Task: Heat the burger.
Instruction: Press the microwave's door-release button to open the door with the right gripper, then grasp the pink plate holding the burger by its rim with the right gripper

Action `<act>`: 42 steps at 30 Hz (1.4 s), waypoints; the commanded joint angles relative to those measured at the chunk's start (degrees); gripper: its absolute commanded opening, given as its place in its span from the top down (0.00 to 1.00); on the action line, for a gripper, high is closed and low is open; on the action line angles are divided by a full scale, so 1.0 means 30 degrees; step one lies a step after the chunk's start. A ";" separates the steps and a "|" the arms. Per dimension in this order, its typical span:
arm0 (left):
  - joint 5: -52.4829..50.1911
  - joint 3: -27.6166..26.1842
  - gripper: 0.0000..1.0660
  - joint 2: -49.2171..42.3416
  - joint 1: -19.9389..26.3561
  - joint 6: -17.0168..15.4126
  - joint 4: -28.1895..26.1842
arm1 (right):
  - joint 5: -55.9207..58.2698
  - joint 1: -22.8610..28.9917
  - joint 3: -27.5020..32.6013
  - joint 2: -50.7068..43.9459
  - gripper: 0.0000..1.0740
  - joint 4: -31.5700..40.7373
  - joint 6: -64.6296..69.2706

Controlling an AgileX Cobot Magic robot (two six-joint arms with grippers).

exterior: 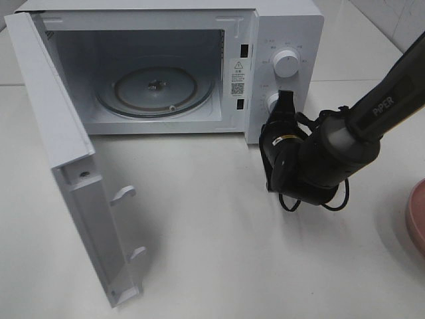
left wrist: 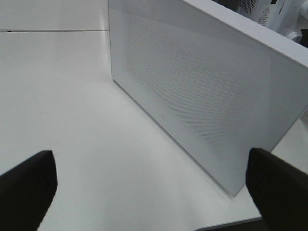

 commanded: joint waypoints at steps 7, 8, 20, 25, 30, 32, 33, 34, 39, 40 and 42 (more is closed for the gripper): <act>0.0057 0.0038 0.06 -0.0267 -0.0076 0.0000 -0.0019 | -0.0707 -0.0668 0.1184 -0.1967 1.00 -0.3075 0.0439; 0.0057 0.0038 0.06 -0.0267 -0.0076 0.0000 -0.0019 | -0.0707 -0.0668 0.1184 -0.1967 1.00 -0.3075 0.0439; 0.0057 0.0038 0.06 -0.0267 -0.0076 0.0000 -0.0019 | 0.3056 -0.0668 0.3400 -0.4049 1.00 -0.4011 -0.0535; 0.0057 0.0038 0.06 -0.0267 -0.0076 0.0000 -0.0019 | 0.4545 -0.0668 0.4374 -0.5176 1.00 -0.4488 -0.1604; 0.0057 0.0038 0.06 -0.0267 -0.0076 0.0000 -0.0019 | 0.6398 -0.0668 0.5214 -0.6417 0.99 -0.4488 -0.4717; 0.0057 0.0038 0.06 -0.0267 -0.0076 0.0000 -0.0019 | 0.6895 -0.0707 0.5290 -0.6704 0.99 -0.4488 -0.5558; 0.0057 0.0038 0.06 -0.0267 -0.0076 0.0000 -0.0019 | 0.8499 -0.0764 0.5329 -0.7219 0.99 -0.4488 -0.8002; 0.0057 0.0038 0.06 -0.0267 -0.0076 0.0000 -0.0019 | 0.8499 -0.0764 0.5329 -0.7219 0.99 -0.4488 -0.8002; 0.0057 0.0038 0.06 -0.0267 -0.0076 0.0000 -0.0019 | 1.2280 -0.1528 0.5329 -0.8384 0.98 -0.4545 -1.3732; 0.0057 0.0038 0.06 -0.0267 -0.0076 0.0000 -0.0019 | 1.3445 -0.1853 0.5329 -0.8824 0.97 -0.4545 -1.5909; 0.0057 0.0038 0.06 -0.0267 -0.0076 0.0000 -0.0019 | 1.3866 -0.2024 0.5329 -0.8995 0.97 -0.4545 -1.6730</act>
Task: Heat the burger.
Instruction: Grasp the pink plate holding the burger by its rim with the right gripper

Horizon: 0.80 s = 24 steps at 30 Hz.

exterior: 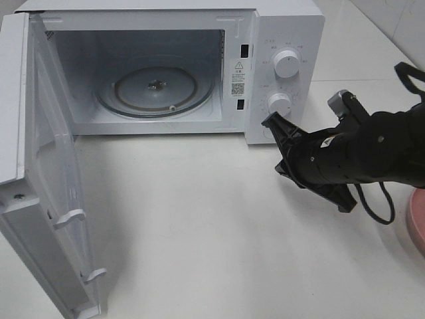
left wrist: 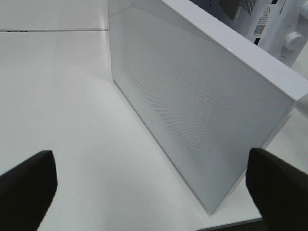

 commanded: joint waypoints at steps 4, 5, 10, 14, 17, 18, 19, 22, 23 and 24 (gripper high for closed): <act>0.0057 0.0038 0.06 -0.0267 -0.0076 0.0000 -0.0019 | 0.4335 -0.1490 0.0000 -0.1910 0.96 -0.0439 -0.6990; 0.0057 0.0038 0.06 -0.0267 -0.0076 0.0000 -0.0019 | 0.4335 -0.1490 0.0000 -0.1910 0.96 -0.0439 -0.6990; 0.0057 0.0038 0.06 -0.0267 -0.0076 0.0000 -0.0019 | 0.7563 -0.2827 0.0000 -0.3266 0.95 -0.1662 -0.9759; 0.0057 0.0038 0.06 -0.0267 -0.0076 0.0000 -0.0019 | 1.0485 -0.3648 -0.0095 -0.4679 0.94 -0.4584 -1.1593; 0.0057 0.0038 0.06 -0.0267 -0.0076 0.0000 -0.0019 | 1.2338 -0.3801 -0.0497 -0.5424 0.93 -0.6665 -1.1727; 0.0057 0.0038 0.06 -0.0267 -0.0076 0.0000 -0.0019 | 1.2338 -0.3801 -0.0497 -0.5424 0.93 -0.6665 -1.1727; 0.0057 0.0038 0.06 -0.0267 -0.0076 0.0000 -0.0019 | 1.3846 -0.3801 -0.0898 -0.5806 0.92 -0.8155 -1.1593; 0.0057 0.0038 0.06 -0.0267 -0.0076 0.0000 -0.0019 | 1.5584 -0.3801 -0.1318 -0.6322 0.90 -0.9931 -1.1593; 0.0057 0.0038 0.06 -0.0267 -0.0076 0.0000 -0.0019 | 1.6387 -0.3820 -0.1413 -0.6532 0.87 -1.0848 -1.1593; 0.0057 0.0038 0.06 -0.0267 -0.0076 0.0000 -0.0019 | 1.6387 -0.3820 -0.1413 -0.6532 0.87 -1.0848 -1.1593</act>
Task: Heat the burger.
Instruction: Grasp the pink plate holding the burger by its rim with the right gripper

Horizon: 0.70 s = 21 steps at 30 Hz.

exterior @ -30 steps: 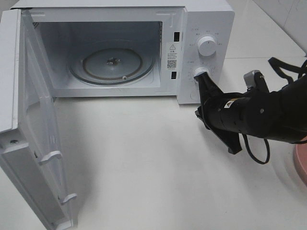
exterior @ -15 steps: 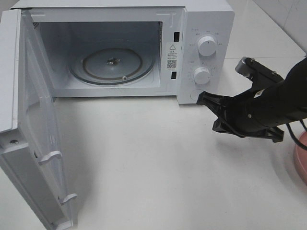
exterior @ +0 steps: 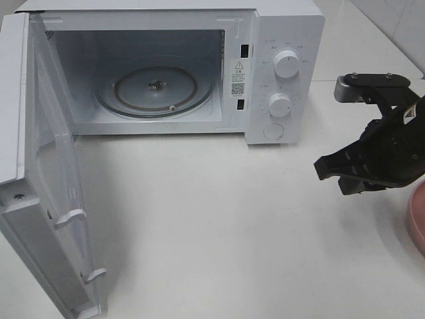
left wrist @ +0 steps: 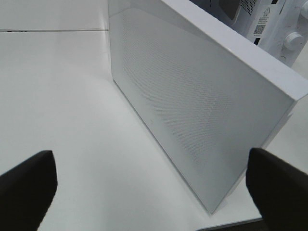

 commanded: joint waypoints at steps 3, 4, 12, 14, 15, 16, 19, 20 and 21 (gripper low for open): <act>0.0057 0.0038 0.06 -0.0267 -0.0076 0.0000 -0.0019 | 0.2196 -0.0879 -0.0325 -0.0420 0.72 -0.1776 -0.0134; 0.0057 0.0038 0.06 -0.0267 -0.0076 0.0000 -0.0019 | 0.2655 -0.1222 -0.0325 -0.0420 0.57 -0.1872 -0.0115; 0.0057 0.0038 0.06 -0.0267 -0.0076 0.0000 -0.0019 | 0.3247 -0.1700 -0.0325 -0.0420 0.05 -0.3762 0.0344; 0.0057 0.0038 0.06 -0.0267 -0.0076 0.0000 -0.0019 | 0.3342 -0.1700 -0.0325 -0.0420 0.05 -0.3801 0.0630; 0.0057 0.0038 0.06 -0.0267 -0.0076 0.0000 -0.0019 | 0.3438 -0.2082 -0.0306 -0.0382 0.05 -0.3762 0.0993; 0.0057 0.0038 0.06 -0.0267 -0.0076 0.0000 -0.0019 | 0.3438 -0.2082 -0.0306 -0.0382 0.05 -0.3762 0.0993; 0.0057 0.0038 0.06 -0.0267 -0.0076 0.0000 -0.0019 | 0.3533 -0.2865 -0.0286 -0.0286 0.06 -0.3762 0.1337; 0.0057 0.0038 0.06 -0.0267 -0.0076 0.0000 -0.0019 | 0.3533 -0.3380 -0.0267 -0.0191 0.07 -0.3782 0.1337; 0.0057 0.0038 0.06 -0.0267 -0.0076 0.0000 -0.0019 | 0.3533 -0.3380 -0.0267 -0.0191 0.07 -0.3782 0.1337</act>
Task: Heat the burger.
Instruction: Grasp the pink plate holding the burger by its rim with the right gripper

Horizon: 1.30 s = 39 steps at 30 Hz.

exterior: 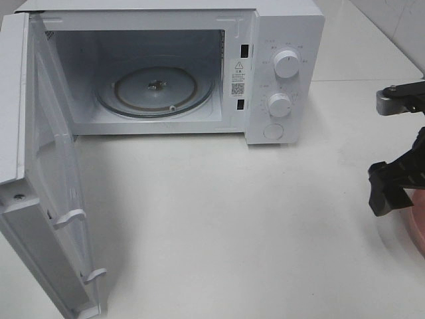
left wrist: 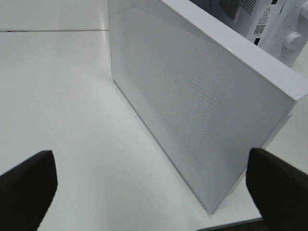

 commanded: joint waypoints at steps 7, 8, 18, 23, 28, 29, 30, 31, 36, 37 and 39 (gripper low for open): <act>0.0057 0.0038 0.06 -0.0267 -0.0076 0.0000 -0.0019 | 0.0306 -0.1165 0.0095 0.1394 0.08 -0.0134 0.0153; 0.0057 0.0038 0.06 -0.0267 -0.0076 0.0000 -0.0019 | 0.0306 -0.1165 0.0095 0.1394 0.08 -0.0134 0.0153; 0.0057 0.0038 0.06 -0.0267 -0.0076 0.0000 -0.0019 | -0.1108 -0.1165 0.0095 0.3877 0.11 -0.0134 0.0688; 0.0057 0.0038 0.06 -0.0267 -0.0076 0.0000 -0.0019 | -0.1623 -0.1490 0.0095 0.4813 0.13 -0.0115 0.0821; 0.0057 0.0038 0.06 -0.0267 -0.0076 0.0000 -0.0019 | -0.1872 -0.2177 0.0095 0.5348 0.14 -0.0153 0.0649; 0.0057 0.0038 0.06 -0.0267 -0.0076 0.0000 -0.0019 | -0.1967 -0.2273 0.0095 0.5348 0.15 -0.0153 0.0554; 0.0057 0.0038 0.06 -0.0267 -0.0076 0.0000 -0.0019 | -0.2158 -0.2559 0.0095 0.5348 0.15 -0.0153 0.0401; 0.0057 0.0038 0.06 -0.0267 -0.0076 0.0000 -0.0019 | -0.2158 -0.2559 0.0095 0.5348 0.15 -0.0153 0.0401; 0.0057 0.0038 0.06 -0.0267 -0.0076 0.0000 -0.0019 | -0.2426 -0.3189 0.0095 0.5348 0.17 -0.0115 0.0038; 0.0057 0.0038 0.06 -0.0267 -0.0076 0.0000 -0.0019 | -0.2483 -0.3189 0.0095 0.5348 0.18 -0.0115 0.0019; 0.0057 0.0038 0.06 -0.0267 -0.0076 0.0000 -0.0019 | -0.2521 -0.3189 0.0095 0.5348 0.19 -0.0115 0.0019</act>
